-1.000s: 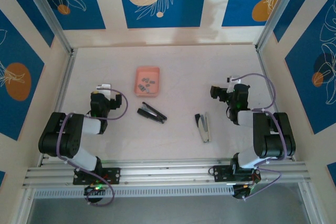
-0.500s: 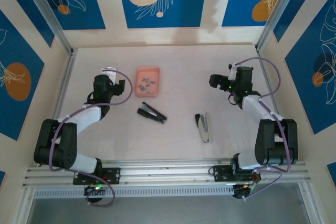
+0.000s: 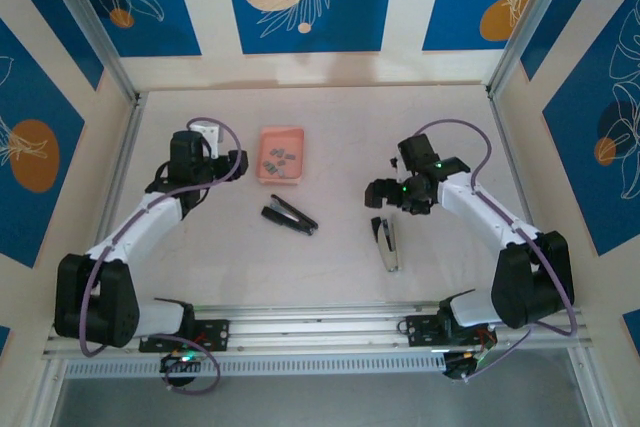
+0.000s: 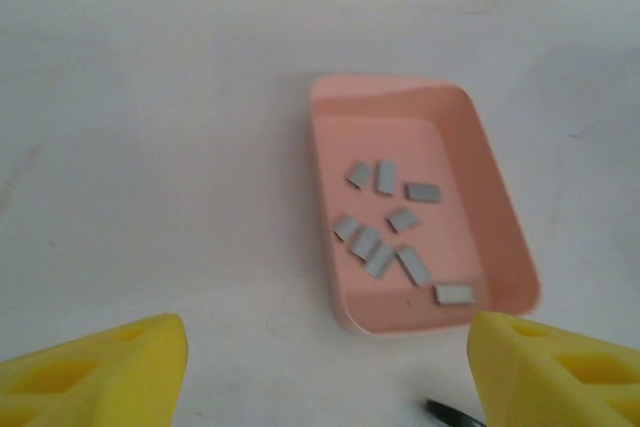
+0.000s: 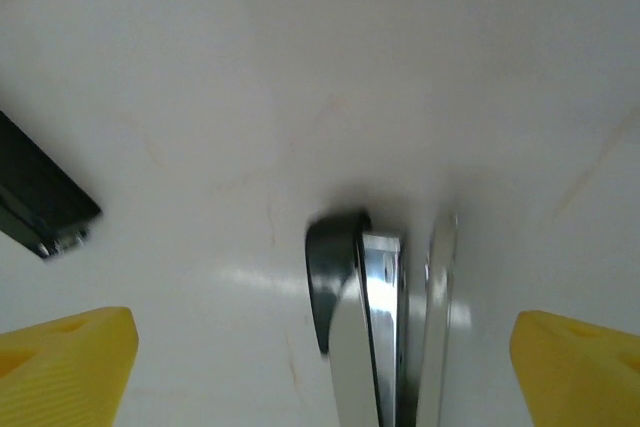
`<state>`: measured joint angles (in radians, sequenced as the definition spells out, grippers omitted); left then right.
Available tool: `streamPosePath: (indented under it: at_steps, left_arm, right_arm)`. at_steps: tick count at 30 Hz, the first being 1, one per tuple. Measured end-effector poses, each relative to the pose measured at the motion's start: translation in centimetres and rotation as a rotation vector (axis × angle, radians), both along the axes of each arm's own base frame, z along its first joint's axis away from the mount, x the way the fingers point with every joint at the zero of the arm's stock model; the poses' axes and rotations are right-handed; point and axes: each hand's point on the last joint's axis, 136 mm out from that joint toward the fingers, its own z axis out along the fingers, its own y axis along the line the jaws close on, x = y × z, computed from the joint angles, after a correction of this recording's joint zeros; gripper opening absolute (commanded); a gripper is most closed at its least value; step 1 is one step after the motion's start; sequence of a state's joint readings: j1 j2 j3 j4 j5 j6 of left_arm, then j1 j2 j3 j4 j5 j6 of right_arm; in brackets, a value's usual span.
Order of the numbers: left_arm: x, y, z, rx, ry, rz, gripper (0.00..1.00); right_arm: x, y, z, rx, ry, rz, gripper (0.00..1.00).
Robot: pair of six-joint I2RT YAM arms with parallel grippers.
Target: Load the staples into the stapler
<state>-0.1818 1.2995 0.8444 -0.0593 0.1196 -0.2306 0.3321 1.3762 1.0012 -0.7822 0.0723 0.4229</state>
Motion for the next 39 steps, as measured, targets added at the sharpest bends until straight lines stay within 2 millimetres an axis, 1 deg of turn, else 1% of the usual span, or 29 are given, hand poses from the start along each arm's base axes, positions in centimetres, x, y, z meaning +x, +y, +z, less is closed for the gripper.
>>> streamPosePath:
  at_steps: [3, 6, 9, 10, 12, 17, 21, 24, 27, 34, 37, 39]
  left_arm:
    - [-0.9, -0.5, -0.3, -0.038, 0.031, -0.018, 0.74]
    - [-1.6, -0.8, -1.0, -0.063, 0.054, -0.029, 0.74]
    - [-2.1, -1.1, -1.9, -0.081, 0.083, -0.037, 0.74]
    - [-2.3, -1.1, -2.1, -0.084, 0.09, -0.04, 0.74]
    - [-2.5, -1.2, -2.5, -0.09, 0.101, -0.045, 0.74]
    - [-2.6, -1.7, -2.5, -0.106, 0.104, -0.068, 0.74]
    - [-2.4, -2.0, -2.6, -0.124, 0.106, -0.074, 0.72]
    - [-2.3, -2.2, -2.4, -0.14, 0.099, -0.077, 0.7]
    - [-2.3, -2.4, -2.4, -0.152, 0.097, -0.082, 0.7]
    - [-2.4, -2.4, -2.7, -0.163, 0.1, -0.079, 0.68]
    - [-2.5, -2.4, -2.9, -0.164, 0.105, -0.077, 0.68]
    - [-2.6, -2.4, -3.0, -0.164, 0.106, -0.077, 0.68]
  right_arm:
    - [-2.3, 0.2, -0.6, -0.042, 0.078, -0.001, 0.96]
    - [-4.2, 0.9, -1.2, -0.07, 0.137, 0.016, 0.95]
    - [-5.7, 1.3, -2.0, -0.107, 0.192, 0.031, 0.93]
    - [-6.0, 1.3, -2.3, -0.122, 0.207, 0.033, 0.91]
    - [-6.9, 1.0, -3.3, -0.152, 0.247, 0.024, 0.88]
    - [-8.3, -0.2, -5.2, -0.241, 0.323, -0.001, 0.88]
    - [-9.0, -0.7, -6.4, -0.275, 0.358, -0.002, 0.86]
    - [-9.2, -0.8, -7.3, -0.288, 0.376, 0.002, 0.8]
    - [-9.0, -0.7, -8.0, -0.292, 0.379, 0.016, 0.74]
    - [-8.0, -0.1, -8.7, -0.273, 0.344, 0.031, 0.67]
    - [-7.7, 0.1, -9.2, -0.27, 0.347, 0.031, 0.6]
    - [-7.7, 0.0, -9.5, -0.278, 0.355, 0.03, 0.53]
